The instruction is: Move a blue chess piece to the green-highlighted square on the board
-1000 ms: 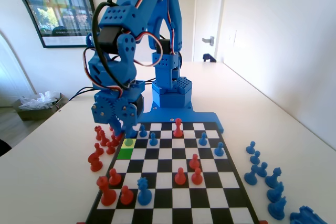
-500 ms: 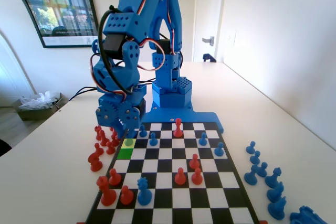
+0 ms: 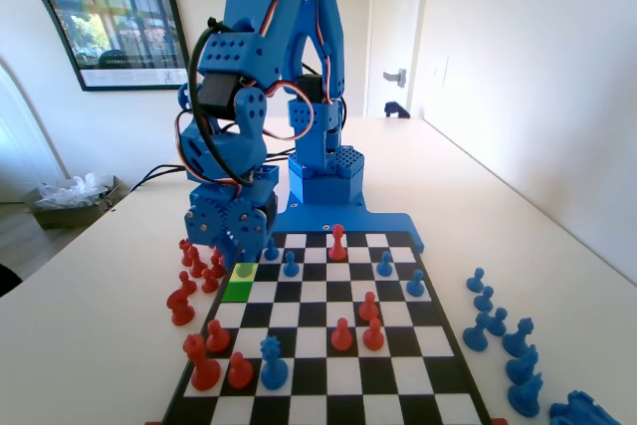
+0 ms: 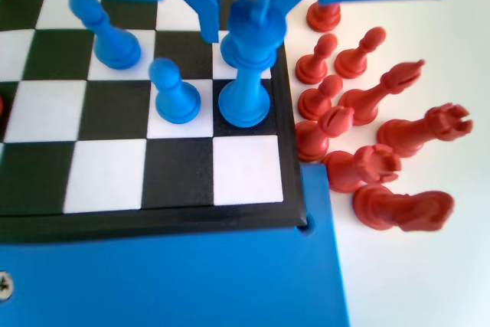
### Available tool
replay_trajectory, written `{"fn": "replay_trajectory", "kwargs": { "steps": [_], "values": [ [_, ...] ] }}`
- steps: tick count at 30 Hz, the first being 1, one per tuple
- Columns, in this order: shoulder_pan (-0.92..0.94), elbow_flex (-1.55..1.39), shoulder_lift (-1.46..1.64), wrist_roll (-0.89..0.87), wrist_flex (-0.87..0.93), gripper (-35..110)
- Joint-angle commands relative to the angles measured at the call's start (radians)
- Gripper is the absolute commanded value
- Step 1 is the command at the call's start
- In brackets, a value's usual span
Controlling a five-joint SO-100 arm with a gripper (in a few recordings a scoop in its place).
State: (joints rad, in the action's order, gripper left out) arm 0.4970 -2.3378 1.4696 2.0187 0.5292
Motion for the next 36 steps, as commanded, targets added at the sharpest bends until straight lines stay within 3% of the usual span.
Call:
{"fn": "replay_trajectory", "kwargs": {
  "steps": [1, 19, 27, 36],
  "values": [
    [0.017, -0.008, 0.015, 0.018, -0.003, 9],
    [0.017, -0.009, 0.014, 0.031, -0.011, 1],
    [-0.028, 0.25, 0.015, -0.064, 0.314, 1],
    [-0.075, 0.339, -0.006, -0.127, 0.348, 1]
  ]
}}
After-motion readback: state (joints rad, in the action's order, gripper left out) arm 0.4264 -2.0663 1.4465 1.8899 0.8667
